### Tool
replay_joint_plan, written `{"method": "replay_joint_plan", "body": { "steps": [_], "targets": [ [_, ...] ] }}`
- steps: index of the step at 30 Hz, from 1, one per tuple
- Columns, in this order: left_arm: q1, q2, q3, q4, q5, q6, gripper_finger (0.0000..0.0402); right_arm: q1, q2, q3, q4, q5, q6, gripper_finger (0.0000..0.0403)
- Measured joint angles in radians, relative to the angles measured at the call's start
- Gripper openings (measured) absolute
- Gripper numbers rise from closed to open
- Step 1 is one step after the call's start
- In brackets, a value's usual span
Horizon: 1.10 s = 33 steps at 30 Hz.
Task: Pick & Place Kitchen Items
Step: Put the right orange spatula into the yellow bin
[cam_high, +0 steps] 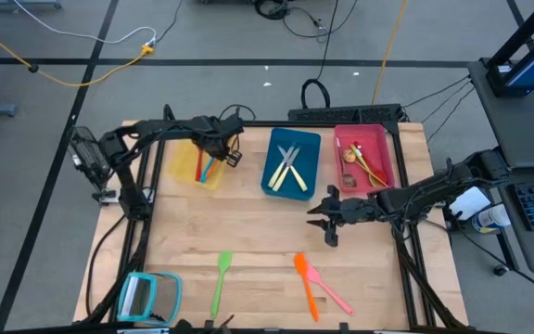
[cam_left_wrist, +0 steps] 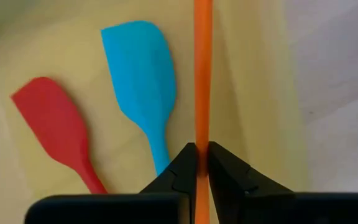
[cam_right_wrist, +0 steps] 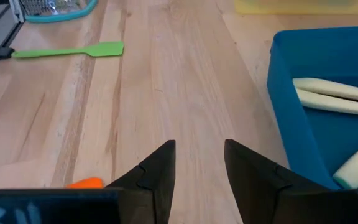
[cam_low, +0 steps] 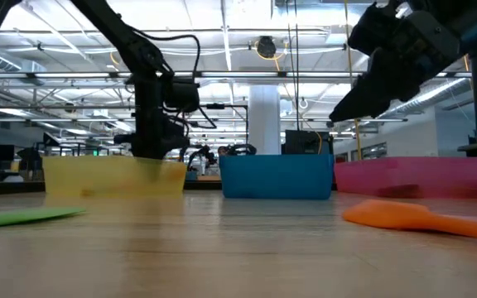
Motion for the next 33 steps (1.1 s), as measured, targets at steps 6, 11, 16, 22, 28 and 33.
{"method": "replay_joint_plan", "body": {
  "steps": [6, 11, 16, 22, 28, 33],
  "targets": [
    [0.015, 0.035, 0.0, -0.001, 0.001, 0.005, 0.0036, 0.0, 0.0, -0.048, 0.109, 0.0, -0.003, 0.013],
    [0.017, 0.038, 0.0, -0.005, -0.009, -0.01, 0.0036, 0.0, 0.0, -0.068, 0.147, 0.0, -0.012, 0.013],
    [0.016, 0.038, 0.0, -0.006, -0.012, -0.006, 0.0037, 0.0, 0.0, -0.105, 0.215, 0.001, -0.015, 0.013],
    [0.01, 0.038, 0.0, -0.009, -0.013, -0.004, 0.0042, 0.0, 0.0, -0.14, 0.274, 0.0, -0.06, 0.013],
    [-0.004, 0.038, 0.0, -0.012, -0.031, 0.032, 0.009, 0.0, 0.0, -0.142, 0.274, -0.004, -0.14, 0.013],
    [-0.021, 0.038, 0.0, -0.008, -0.061, 0.024, 0.0138, -0.001, 0.0, -0.143, 0.308, -0.047, -0.185, 0.013]
  ]
}}
